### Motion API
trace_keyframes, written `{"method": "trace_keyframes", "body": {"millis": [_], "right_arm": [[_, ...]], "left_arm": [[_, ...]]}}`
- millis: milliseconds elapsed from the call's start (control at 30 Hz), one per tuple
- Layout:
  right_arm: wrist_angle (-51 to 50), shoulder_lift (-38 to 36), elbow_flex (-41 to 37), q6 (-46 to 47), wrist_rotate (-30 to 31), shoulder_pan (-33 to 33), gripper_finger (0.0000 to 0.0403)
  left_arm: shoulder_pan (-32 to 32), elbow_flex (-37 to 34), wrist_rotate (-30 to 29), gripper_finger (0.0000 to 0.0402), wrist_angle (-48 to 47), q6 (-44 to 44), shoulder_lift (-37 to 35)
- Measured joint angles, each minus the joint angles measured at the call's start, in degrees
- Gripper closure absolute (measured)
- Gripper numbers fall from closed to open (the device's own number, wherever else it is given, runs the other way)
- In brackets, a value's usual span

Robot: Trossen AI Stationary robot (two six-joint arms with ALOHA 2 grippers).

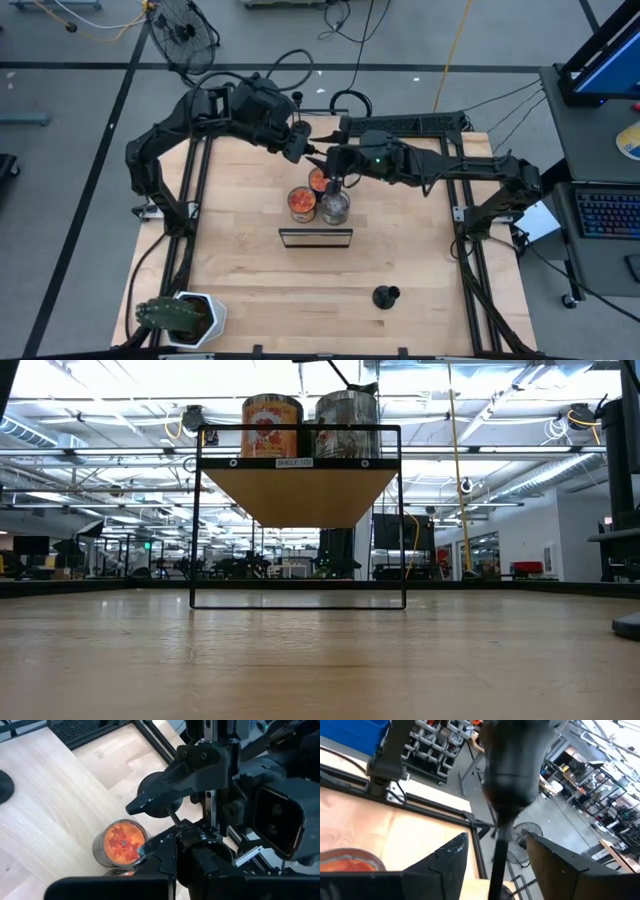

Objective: Pick & Place candle stick holders
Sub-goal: Put the top black candle holder on the shelf

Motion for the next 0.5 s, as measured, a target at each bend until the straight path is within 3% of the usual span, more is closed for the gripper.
{"method": "trace_keyframes", "body": {"millis": [500], "right_arm": [[-0.1,0.1,0.0,0.4,4.1,0.6,0.033]], "left_arm": [[-0.7,0.0,-0.4,0.0389,0.3,2.5,2.0]]}}
